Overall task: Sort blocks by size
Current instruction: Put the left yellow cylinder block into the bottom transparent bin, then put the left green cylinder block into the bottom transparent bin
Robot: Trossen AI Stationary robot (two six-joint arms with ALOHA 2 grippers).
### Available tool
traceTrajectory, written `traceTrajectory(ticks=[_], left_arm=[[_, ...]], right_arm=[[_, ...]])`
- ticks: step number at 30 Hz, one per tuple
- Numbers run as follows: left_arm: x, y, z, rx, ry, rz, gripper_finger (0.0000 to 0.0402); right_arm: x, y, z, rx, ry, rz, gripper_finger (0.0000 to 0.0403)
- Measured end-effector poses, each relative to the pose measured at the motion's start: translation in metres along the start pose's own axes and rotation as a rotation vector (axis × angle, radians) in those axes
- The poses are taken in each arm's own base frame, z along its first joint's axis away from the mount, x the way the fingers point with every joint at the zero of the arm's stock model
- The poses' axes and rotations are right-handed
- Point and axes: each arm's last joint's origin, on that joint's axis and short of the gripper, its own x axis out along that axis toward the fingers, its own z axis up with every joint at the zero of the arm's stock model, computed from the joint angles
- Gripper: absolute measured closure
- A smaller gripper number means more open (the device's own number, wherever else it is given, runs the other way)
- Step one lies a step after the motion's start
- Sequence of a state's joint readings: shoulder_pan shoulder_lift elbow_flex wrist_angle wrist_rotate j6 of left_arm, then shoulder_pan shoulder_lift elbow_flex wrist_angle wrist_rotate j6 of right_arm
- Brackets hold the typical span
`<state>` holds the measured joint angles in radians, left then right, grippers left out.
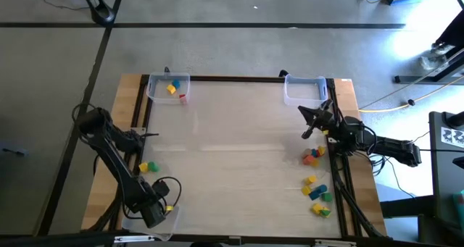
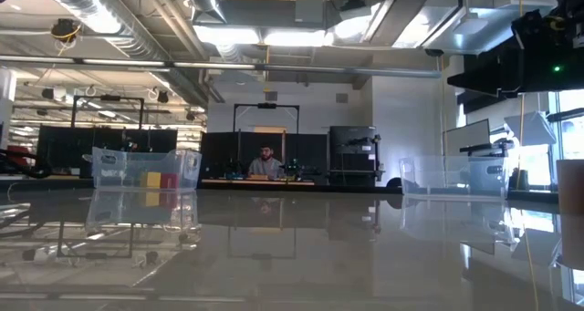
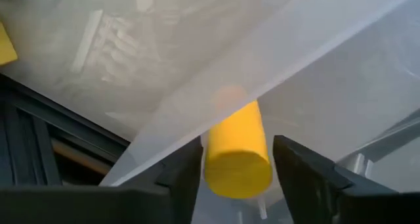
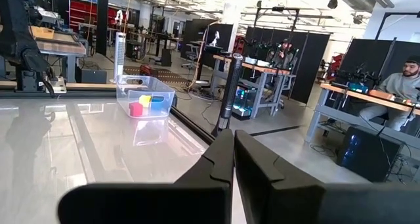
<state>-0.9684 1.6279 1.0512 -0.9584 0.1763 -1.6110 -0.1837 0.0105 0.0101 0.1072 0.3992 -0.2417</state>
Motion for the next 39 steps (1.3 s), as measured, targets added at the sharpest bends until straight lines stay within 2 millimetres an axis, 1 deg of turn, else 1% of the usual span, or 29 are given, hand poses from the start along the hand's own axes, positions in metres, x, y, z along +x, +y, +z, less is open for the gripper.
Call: traceTrajectory(ticks=[3,6,8,11,14,17,19,22,28,32,39], left_arm=[[-0.004,0.000,-0.001,0.023,0.032,-0.019,0.0199],[-0.015,0.004,-0.003,0.053,0.047,-0.061,0.0192],[-0.027,0.009,-0.001,0.039,0.060,-0.111,0.0192],[-0.053,0.018,0.001,-0.003,0.071,-0.209,0.0193],[-0.074,0.038,0.006,-0.090,0.052,-0.236,0.0193],[-0.089,0.061,0.014,-0.206,-0.068,-0.204,0.0192],[-0.094,0.074,0.022,-0.274,-0.157,-0.180,0.0192],[-0.090,0.087,0.031,-0.304,-0.195,-0.109,0.0192],[-0.068,0.095,0.046,-0.209,-0.202,-0.055,0.0192],[-0.054,0.102,0.050,-0.155,-0.194,-0.003,0.0192],[-0.039,0.113,0.050,-0.080,-0.192,0.101,0.0192]], right_arm=[[0.000,0.000,0.000,0.000,0.000,0.000,0.0386],[0.000,0.000,0.000,0.006,0.000,0.000,0.0386],[0.000,0.000,0.000,0.013,0.000,0.000,0.0386],[0.000,0.000,0.000,0.028,0.000,0.001,0.0386],[0.000,0.001,0.000,0.029,-0.001,0.019,0.0386],[0.000,0.001,0.000,0.029,-0.003,0.026,0.0386],[0.000,0.001,0.000,0.029,-0.002,0.027,0.0386],[0.000,0.001,0.000,0.029,-0.002,0.027,0.0386],[0.000,0.001,0.000,0.029,-0.002,0.026,0.0386],[0.000,0.001,0.000,0.029,-0.002,0.027,0.0386],[0.000,0.001,0.000,0.030,-0.002,0.026,0.0386]])
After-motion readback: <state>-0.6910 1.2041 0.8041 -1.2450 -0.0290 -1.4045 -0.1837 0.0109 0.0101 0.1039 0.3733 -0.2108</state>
